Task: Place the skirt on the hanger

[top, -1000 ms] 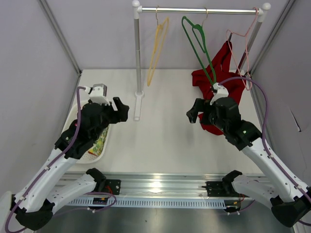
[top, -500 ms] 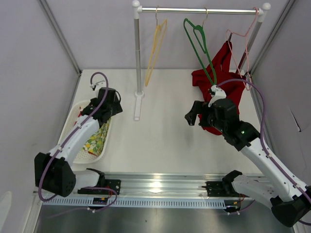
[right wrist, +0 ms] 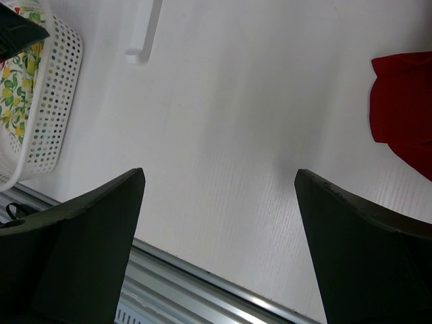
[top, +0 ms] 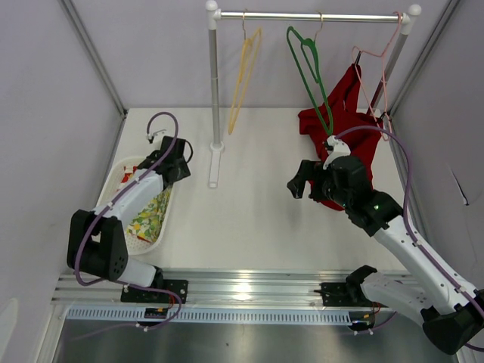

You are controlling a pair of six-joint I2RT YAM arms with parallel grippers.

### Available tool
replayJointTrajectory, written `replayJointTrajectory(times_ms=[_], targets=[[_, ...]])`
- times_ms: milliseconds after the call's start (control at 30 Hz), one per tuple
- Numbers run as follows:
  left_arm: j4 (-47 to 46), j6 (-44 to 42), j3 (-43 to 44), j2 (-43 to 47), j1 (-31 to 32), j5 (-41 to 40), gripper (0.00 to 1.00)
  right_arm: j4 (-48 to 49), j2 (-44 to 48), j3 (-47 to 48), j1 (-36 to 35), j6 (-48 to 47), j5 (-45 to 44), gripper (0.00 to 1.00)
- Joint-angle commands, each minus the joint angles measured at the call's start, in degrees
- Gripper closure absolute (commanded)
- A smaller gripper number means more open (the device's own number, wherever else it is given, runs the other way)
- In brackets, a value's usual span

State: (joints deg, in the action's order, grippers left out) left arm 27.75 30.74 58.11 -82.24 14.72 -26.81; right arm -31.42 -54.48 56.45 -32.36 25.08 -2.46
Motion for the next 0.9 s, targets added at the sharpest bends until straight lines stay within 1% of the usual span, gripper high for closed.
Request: replayJointTrajectory(times_ms=[0,33,100,133,200,233,367,400,533,567,633,667,833,867], targets=[[-3.31,1.86,1.04,-0.12,-1.10,-0.79,0.35,2.06,1.04,-0.20,0.37,0.85,0.35,0.01],[-3.31,1.78,1.57,-0.90,-1.36,-0.44,0.39,2.15,0.95,-0.37,0.37,0.93,0.44,0.01],[-2.79,1.86,2.09,-1.34,-1.45,-0.70,0.52,2.33,0.78,-0.63,0.28,1.11,0.53,0.01],[-2.61,1.95,2.01,-1.43,-1.45,-0.88,0.64,2.33,0.78,-0.63,0.28,1.11,0.61,0.01],[-3.05,1.95,2.10,-0.74,-1.54,-0.70,0.75,2.24,0.78,-0.81,0.37,1.11,0.53,0.01],[-2.96,1.87,2.36,-0.56,-1.71,-0.79,0.84,2.24,0.69,-0.90,0.28,1.11,0.53,0.01],[-2.00,0.99,3.41,-0.47,-2.06,-0.53,0.98,2.68,0.60,-1.25,0.28,1.20,0.70,0.01],[-1.13,0.99,3.76,-0.38,-2.15,-0.53,1.00,2.68,0.51,-1.25,0.37,1.37,0.79,0.01],[0.28,-0.59,5.87,3.04,-2.50,-0.53,1.00,3.12,0.16,-1.07,0.37,1.46,1.32,0.01],[0.90,-0.94,8.14,4.79,-2.50,-0.53,1.00,3.38,0.16,-0.90,0.37,1.46,1.84,0.01],[2.22,-2.69,10.00,6.47,-2.33,0.52,1.00,3.47,-0.28,-0.72,0.37,1.37,1.76,0.01],[2.75,-3.05,12.62,8.30,-2.33,1.14,1.00,3.56,-0.45,-0.37,0.37,1.37,1.76,0.01],[4.42,-6.04,17.30,14.11,-1.36,3.86,1.00,4.08,-1.86,0.68,0.19,0.76,1.84,0.01],[4.59,-6.48,18.70,14.99,-1.19,4.74,1.00,4.26,-2.03,0.86,0.28,0.76,3.41,0.01]])
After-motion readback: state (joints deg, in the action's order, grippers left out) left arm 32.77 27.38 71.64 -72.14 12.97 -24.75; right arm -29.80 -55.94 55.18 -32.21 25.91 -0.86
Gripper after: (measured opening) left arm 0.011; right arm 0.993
